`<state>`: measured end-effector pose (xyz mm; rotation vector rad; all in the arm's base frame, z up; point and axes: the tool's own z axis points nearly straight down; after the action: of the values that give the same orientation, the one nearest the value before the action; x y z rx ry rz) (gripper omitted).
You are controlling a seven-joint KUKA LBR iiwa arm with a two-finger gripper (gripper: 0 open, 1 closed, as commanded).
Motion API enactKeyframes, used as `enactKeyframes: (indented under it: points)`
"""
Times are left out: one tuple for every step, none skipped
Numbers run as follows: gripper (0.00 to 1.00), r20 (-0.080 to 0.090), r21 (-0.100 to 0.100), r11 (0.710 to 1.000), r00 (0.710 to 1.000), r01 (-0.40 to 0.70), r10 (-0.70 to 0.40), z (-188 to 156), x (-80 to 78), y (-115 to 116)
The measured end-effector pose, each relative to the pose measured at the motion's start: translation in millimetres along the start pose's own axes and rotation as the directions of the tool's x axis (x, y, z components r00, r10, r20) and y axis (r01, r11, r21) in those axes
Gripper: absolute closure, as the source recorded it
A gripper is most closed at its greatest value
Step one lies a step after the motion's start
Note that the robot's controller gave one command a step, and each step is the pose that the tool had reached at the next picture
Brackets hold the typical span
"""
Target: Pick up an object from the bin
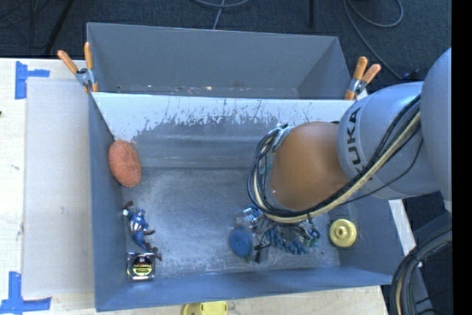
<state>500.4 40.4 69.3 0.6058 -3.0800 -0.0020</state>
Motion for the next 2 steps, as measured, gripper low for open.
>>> enactKeyframes:
  points:
    - [1.00,0.000,0.000,1.000,1.000,-0.001,0.001,0,0.0,0]
    - [1.00,0.002,0.001,1.000,1.000,-0.009,0.009,-111,-15.1,3]
